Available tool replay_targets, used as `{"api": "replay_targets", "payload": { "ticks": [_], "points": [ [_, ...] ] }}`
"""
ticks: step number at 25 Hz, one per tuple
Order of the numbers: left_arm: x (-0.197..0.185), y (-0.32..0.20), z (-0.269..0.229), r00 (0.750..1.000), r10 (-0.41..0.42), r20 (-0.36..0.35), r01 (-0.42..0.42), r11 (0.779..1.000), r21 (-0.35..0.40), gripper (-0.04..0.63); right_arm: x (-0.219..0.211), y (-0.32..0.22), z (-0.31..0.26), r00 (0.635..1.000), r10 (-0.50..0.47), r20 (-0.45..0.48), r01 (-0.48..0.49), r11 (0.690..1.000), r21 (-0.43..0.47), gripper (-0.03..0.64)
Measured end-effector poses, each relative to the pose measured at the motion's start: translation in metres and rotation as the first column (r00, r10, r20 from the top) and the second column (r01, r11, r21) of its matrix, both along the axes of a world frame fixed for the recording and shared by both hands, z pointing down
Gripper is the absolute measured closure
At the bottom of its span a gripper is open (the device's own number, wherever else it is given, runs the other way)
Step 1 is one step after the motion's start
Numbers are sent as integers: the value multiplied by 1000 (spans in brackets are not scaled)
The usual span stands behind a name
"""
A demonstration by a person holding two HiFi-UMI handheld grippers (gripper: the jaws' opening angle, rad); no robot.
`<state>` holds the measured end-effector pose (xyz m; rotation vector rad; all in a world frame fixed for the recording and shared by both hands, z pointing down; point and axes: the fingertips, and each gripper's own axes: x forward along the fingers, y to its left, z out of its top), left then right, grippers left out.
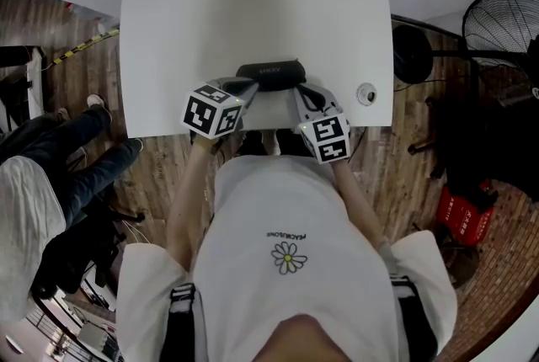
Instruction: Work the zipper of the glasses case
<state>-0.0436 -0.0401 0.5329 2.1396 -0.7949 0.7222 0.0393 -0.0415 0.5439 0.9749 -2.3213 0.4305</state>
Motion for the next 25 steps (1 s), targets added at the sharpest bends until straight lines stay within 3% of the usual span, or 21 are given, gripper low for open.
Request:
{"api": "replay_targets", "payload": {
  "ticks": [7,14,18,25],
  "points": [
    [4,15,10,999,33,-3,-33,999,-42,580,12,-37,-15,994,-66,-92,76,992,104,609],
    [11,29,19,994,100,41,-97,993,-62,580,0,-34,-3,941,-305,-147,313,949,35,609],
    [8,26,21,992,101,73,-98,994,-44,580,-1,-32,0,934,-327,-145,330,944,-6,609],
    [-13,-3,21,987,21,156,-24,1000,17,580,-10,-22,-1,906,-365,-214,367,930,-32,609]
  ]
}}
